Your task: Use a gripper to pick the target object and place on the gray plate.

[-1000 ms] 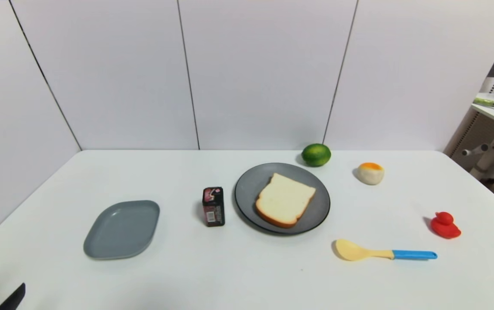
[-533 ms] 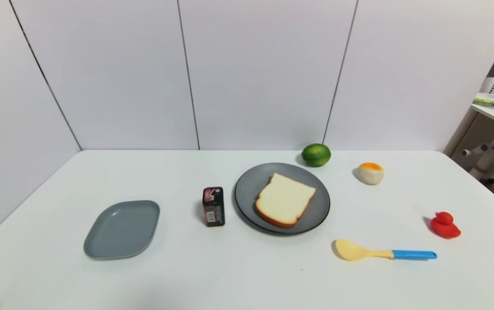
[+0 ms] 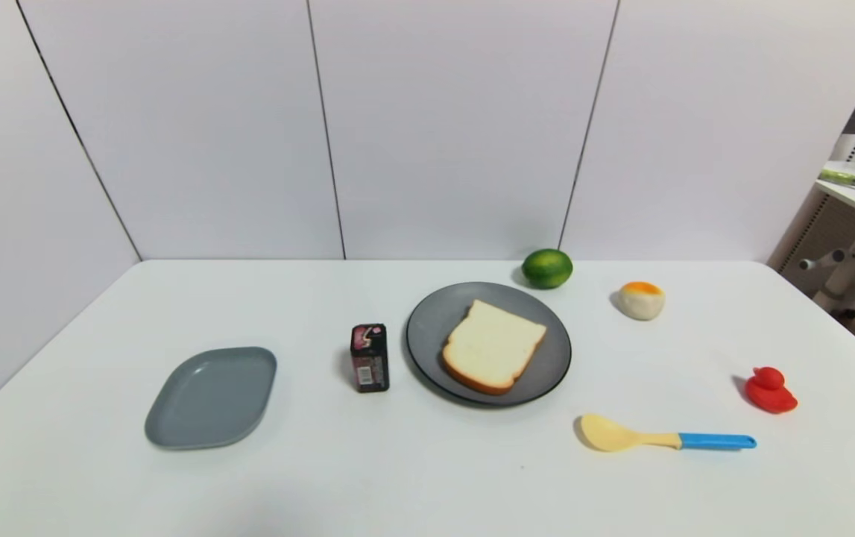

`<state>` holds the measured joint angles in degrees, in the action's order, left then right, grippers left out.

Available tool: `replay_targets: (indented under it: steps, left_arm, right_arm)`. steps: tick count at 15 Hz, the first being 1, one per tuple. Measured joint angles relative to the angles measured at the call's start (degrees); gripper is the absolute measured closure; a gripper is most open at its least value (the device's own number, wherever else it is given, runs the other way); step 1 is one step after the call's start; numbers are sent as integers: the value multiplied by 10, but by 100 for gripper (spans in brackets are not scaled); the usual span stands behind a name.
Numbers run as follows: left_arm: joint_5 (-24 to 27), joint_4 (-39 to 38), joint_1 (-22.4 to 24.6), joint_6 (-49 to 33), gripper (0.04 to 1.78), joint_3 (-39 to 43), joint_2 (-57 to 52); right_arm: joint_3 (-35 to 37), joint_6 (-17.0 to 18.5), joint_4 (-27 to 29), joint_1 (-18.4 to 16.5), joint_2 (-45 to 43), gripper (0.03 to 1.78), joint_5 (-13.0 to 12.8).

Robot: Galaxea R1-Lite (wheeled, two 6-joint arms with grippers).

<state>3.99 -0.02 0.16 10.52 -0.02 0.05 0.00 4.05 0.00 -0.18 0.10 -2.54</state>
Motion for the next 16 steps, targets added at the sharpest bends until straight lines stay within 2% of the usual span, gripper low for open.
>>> replay_targets:
  steps: [3, 5, 16]
  left_arm:
    - [-9, 2, 0, -54, 13, 0, -1]
    - [-38, 0, 0, -101, 13, 0, -2]
    - [-41, 0, 0, -108, 13, 0, -2]
  right_arm:
    - [0, 0, 0, 0, 0, 10, 0]
    - [0, 0, 0, 0, 0, 10, 0]
    - [0, 0, 1, 0, 0, 10, -1]
